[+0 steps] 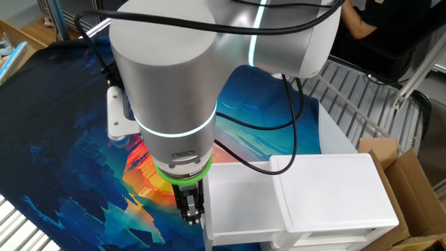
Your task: Grasp the handle and close the drawer
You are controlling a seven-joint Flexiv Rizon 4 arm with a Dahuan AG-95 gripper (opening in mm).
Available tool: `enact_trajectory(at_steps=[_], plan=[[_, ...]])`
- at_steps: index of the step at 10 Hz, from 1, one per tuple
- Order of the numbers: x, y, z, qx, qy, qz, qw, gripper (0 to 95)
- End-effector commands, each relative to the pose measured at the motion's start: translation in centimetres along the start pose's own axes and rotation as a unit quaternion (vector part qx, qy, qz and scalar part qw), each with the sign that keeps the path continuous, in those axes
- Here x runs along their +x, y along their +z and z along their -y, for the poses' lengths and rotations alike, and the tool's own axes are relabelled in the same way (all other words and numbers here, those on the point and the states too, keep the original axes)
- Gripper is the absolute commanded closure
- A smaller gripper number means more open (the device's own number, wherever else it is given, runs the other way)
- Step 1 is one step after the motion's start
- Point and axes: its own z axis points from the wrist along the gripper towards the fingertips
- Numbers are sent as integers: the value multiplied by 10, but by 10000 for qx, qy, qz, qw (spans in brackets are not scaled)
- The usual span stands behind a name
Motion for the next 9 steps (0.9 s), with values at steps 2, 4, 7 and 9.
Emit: enact_trajectory(at_steps=[2, 4, 7, 9], plan=[[-1, 3, -1, -22, -21, 46, 10000, 570], [-1, 3, -1, -42, -62, 52, 10000, 760], [-1, 3, -1, -74, -82, 61, 9999, 760], [-1, 3, -1, -81, -95, 66, 9999, 760]])
